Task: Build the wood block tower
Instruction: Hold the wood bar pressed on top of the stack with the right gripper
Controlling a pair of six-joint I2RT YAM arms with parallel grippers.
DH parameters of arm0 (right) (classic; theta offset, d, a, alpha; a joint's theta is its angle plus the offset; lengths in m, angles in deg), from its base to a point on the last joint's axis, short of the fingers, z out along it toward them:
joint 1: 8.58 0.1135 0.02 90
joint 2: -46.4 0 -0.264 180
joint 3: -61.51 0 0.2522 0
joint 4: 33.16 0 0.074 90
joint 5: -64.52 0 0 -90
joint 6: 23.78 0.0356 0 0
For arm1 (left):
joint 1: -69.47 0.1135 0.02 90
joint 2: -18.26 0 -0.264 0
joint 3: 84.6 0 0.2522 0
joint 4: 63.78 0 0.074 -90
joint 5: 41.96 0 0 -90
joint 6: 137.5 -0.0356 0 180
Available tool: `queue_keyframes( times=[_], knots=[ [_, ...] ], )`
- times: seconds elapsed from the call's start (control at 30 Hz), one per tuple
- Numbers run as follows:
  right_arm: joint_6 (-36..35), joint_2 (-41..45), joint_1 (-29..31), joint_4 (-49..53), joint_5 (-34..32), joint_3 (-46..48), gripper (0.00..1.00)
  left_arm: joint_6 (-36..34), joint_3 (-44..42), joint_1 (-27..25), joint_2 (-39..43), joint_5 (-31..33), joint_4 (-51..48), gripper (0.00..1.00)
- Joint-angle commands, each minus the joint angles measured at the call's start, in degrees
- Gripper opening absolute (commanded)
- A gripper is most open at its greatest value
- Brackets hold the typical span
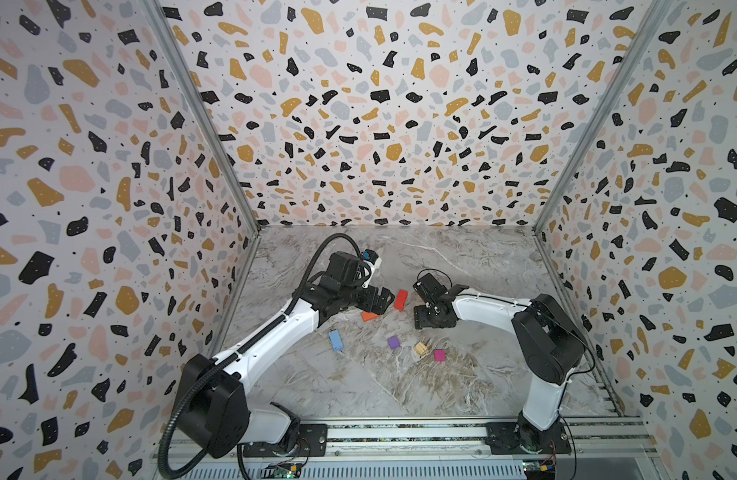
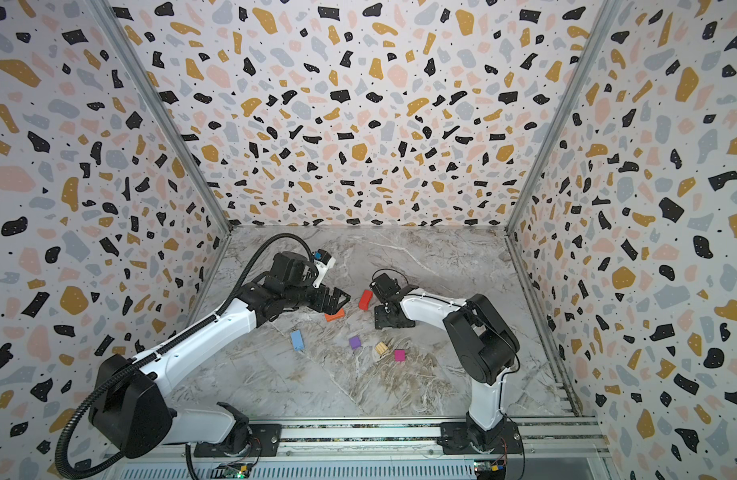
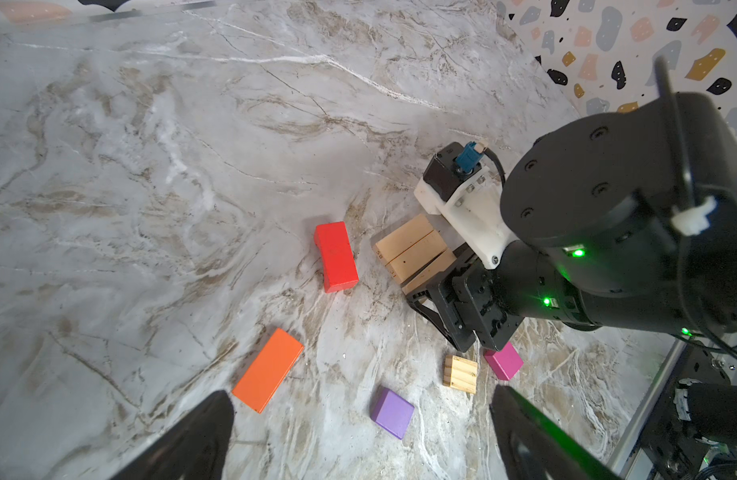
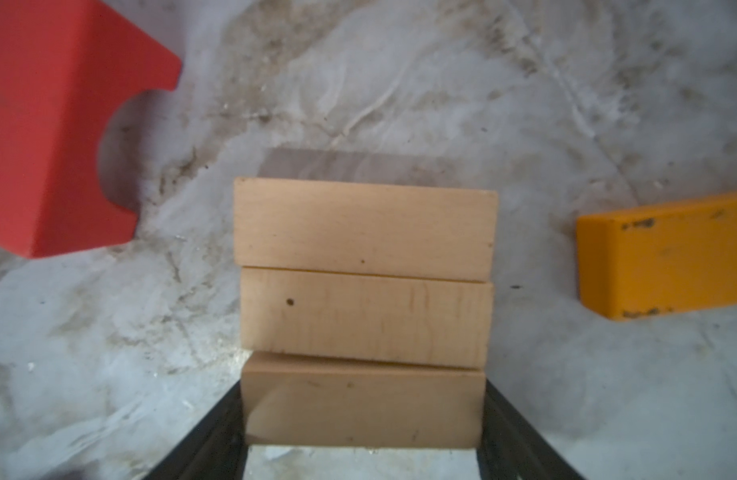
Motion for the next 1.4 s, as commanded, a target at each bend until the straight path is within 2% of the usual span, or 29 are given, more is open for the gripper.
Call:
queue_keyframes(
  times=[0.0,0.63,1.03,1.37],
  knots=[
    [-0.3,-0.7,-0.1,1.9,-0.3,-1.6,0.78,-0.4,-0.3,0.4,0.1,-1.0,1.4,0.97],
    [0.0,-0.7,0.0,1.6,0.2,-1.9,0.8,-0.6,-0.3,0.4,0.0,-1.1,1.4,0.97],
    [-0.4,-0.2,0.0,1.5,0.8,-1.9,0.88,-0.6,-0.3,0.4,0.0,-1.1,1.4,0.97],
    [-0.1,1.3,0.0,1.6,0.5,-1.4,0.85,-0.6,-0.3,0.4,0.0,-1.2,1.4,0.97]
  ],
)
